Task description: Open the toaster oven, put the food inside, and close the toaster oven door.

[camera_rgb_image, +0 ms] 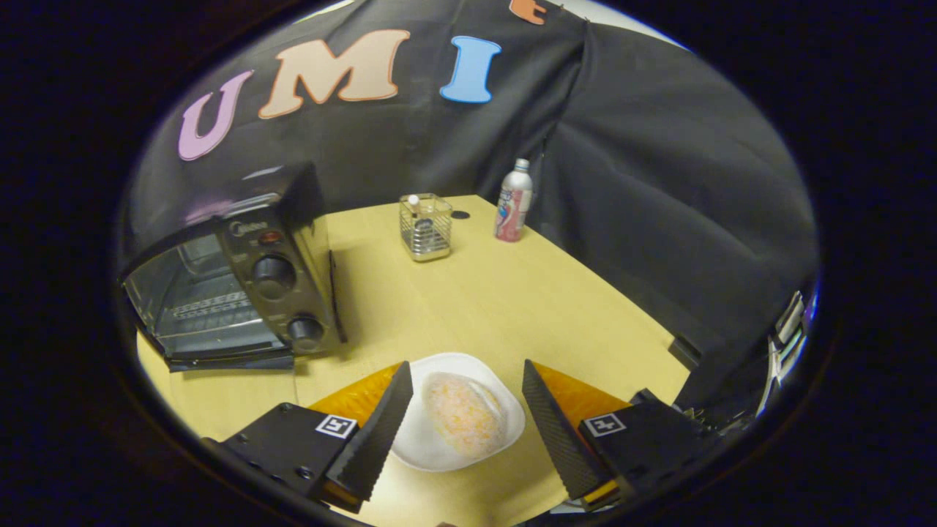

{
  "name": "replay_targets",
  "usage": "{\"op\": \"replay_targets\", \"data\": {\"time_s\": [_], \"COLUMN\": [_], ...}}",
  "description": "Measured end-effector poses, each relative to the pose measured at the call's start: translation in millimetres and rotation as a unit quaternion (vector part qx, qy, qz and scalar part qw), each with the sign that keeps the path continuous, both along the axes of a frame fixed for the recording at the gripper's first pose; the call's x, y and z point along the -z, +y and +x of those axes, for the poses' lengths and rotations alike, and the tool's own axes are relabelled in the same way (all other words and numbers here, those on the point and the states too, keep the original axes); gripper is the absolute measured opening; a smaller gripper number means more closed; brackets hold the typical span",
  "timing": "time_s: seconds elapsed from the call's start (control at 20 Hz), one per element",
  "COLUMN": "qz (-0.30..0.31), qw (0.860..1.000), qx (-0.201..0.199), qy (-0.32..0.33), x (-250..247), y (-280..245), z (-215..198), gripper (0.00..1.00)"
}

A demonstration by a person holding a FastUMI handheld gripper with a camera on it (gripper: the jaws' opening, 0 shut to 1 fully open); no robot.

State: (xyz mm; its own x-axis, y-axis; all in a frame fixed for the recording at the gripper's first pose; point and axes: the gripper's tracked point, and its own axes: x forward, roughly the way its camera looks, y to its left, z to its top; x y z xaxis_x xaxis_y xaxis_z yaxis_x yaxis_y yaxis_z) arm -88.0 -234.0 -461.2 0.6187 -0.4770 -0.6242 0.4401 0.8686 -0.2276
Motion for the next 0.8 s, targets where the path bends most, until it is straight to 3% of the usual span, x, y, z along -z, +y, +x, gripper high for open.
{"op": "replay_targets", "data": {"time_s": [0.25, 0.8], "qz": [0.018, 0.045], "qw": [1.000, 0.996], "qx": [-0.004, -0.054], "qy": [0.019, 0.049], "x": [27.4, 68.6], "y": [-10.0, 11.4], "z": [-5.7, -9.1], "gripper": [0.96, 0.98]}}
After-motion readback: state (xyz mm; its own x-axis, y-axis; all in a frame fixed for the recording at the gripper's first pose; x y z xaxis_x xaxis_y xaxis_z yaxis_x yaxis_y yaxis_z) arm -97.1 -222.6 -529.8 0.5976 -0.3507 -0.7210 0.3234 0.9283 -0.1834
